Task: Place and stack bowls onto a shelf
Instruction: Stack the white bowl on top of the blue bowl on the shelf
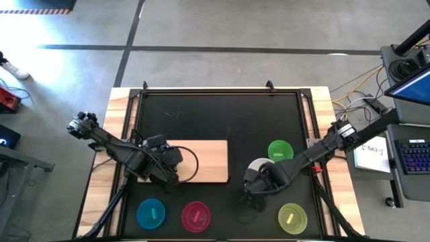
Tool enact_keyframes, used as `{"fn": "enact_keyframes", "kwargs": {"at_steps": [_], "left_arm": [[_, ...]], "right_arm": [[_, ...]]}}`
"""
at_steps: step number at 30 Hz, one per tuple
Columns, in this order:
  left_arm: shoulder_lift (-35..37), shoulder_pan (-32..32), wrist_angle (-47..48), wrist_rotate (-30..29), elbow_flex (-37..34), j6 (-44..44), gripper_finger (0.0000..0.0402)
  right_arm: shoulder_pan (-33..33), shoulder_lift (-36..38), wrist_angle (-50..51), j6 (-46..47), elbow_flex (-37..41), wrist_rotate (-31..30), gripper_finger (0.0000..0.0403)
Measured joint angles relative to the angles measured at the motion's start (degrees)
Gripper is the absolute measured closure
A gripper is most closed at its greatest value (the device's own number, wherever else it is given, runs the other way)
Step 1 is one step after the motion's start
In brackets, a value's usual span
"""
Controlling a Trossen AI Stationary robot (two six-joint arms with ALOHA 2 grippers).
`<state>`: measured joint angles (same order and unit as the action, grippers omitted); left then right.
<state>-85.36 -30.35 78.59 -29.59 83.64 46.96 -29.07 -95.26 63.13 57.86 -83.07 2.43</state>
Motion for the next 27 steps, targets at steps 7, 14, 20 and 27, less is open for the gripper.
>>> {"fn": "enact_keyframes", "kwargs": {"at_steps": [7,14,20,27], "left_arm": [[0.1,0.0,-0.1,0.5,0.0,0.0,0.0264],[0.1,0.0,-0.1,0.6,0.0,0.0,0.0264],[0.1,0.0,-0.2,0.6,0.0,0.0,0.0264],[0.2,0.0,-0.6,0.6,0.0,0.0,0.0264]], "right_arm": [[-1.7,-0.2,-2.2,4.3,5.0,-3.6,0.0218],[-2.1,-0.2,-7.6,4.1,9.6,-3.9,0.0219],[-2.0,-0.2,-8.8,3.5,12.0,-3.9,0.0228],[-2.0,-0.2,-10.2,1.0,12.7,-3.9,0.0304]]}}
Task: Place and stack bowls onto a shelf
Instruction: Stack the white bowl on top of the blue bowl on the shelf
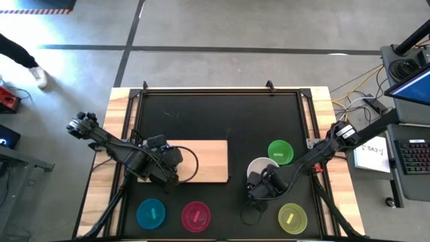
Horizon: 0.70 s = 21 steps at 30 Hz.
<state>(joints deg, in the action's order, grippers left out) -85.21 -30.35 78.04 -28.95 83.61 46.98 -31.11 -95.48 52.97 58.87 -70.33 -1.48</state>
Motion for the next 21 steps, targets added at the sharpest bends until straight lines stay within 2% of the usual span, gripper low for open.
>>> {"fn": "enact_keyframes", "kwargs": {"at_steps": [4,6,13,17,21], "left_arm": [[0.0,0.0,-0.5,0.0,0.0,0.0,0.0264],[0.0,0.0,-0.7,0.0,0.0,0.0,0.0265],[0.0,0.0,-1.0,0.0,0.0,-0.7,0.0264],[0.0,0.0,-2.8,0.1,0.0,-5.7,0.0264],[0.0,0.0,-6.2,0.1,0.0,-13.4,0.0264]], "right_arm": [[0.0,0.0,-1.4,-1.4,0.6,0.4,0.0369],[0.0,0.0,-1.4,-1.9,0.6,0.4,0.0387],[0.0,0.1,-0.3,-7.8,-3.4,5.2,0.0394],[0.0,0.1,5.1,-15.2,-10.6,6.8,0.0395],[0.0,0.1,14.8,-20.6,-20.3,6.6,0.0395]]}}
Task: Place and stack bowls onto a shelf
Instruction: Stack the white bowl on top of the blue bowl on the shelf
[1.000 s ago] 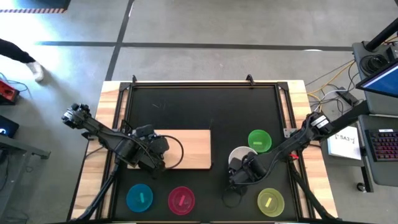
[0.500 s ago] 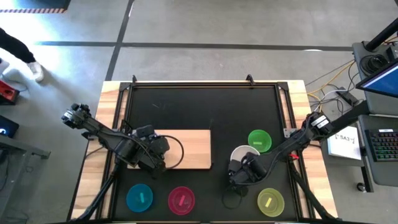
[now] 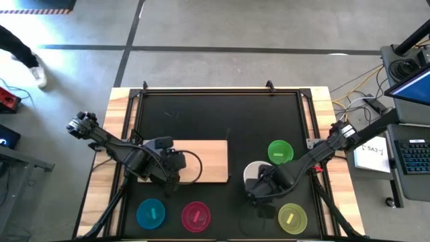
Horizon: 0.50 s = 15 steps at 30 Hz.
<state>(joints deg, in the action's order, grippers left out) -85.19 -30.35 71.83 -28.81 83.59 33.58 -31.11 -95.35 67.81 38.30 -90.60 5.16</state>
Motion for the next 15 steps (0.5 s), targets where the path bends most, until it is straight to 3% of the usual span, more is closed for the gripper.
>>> {"fn": "enact_keyframes", "kwargs": {"at_steps": [5,10,15], "left_arm": [[0.0,0.0,-3.9,0.0,0.0,-6.7,0.0264],[0.0,0.0,-7.6,-0.5,0.0,-13.9,0.0264],[0.0,0.0,-13.8,-0.8,0.0,-25.2,0.0264]], "right_arm": [[0.0,0.1,9.2,-4.1,-12.4,-0.7,0.0395],[1.0,0.1,9.8,-12.6,-21.6,-5.0,0.0395],[3.3,-0.3,10.0,-24.9,-26.1,-4.8,0.0395]]}}
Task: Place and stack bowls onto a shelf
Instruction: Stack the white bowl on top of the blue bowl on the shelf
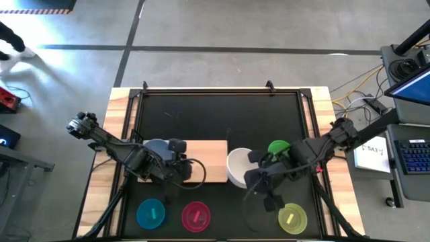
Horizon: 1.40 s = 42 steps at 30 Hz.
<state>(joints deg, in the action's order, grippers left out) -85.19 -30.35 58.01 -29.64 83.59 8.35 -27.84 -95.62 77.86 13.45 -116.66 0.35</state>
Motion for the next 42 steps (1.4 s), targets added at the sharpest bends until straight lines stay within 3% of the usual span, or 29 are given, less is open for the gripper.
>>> {"fn": "enact_keyframes", "kwargs": {"at_steps": [9,14,16,22,30,36,42], "left_arm": [[0.2,0.0,-3.3,-15.3,5.1,-9.9,0.0264],[0.2,0.1,0.3,-16.3,11.3,-11.3,0.0264],[0.3,0.2,1.5,-14.9,12.9,-12.0,0.0264],[0.2,1.5,2.0,-2.7,14.7,-15.5,0.0264],[0.2,3.3,0.7,-3.8,14.3,-16.4,0.0264],[0.0,3.3,-0.4,0.8,14.1,-16.4,0.0264],[-0.1,3.7,-2.4,1.6,11.8,-18.1,0.0264]], "right_arm": [[5.4,-0.1,1.4,-20.9,-3.0,1.4,0.0395],[10.3,-0.1,1.9,-27.9,-2.7,1.4,0.0394],[12.1,-0.1,3.0,-30.2,-2.6,1.3,0.0394],[15.7,-0.2,3.5,-38.7,-2.4,1.1,0.0394],[16.8,-3.9,4.1,-49.6,-2.3,-0.6,0.0394],[16.8,-6.4,4.0,-56.6,-2.3,-3.4,0.0394],[16.8,-8.5,3.6,-61.6,-4.7,-3.5,0.0394]]}}
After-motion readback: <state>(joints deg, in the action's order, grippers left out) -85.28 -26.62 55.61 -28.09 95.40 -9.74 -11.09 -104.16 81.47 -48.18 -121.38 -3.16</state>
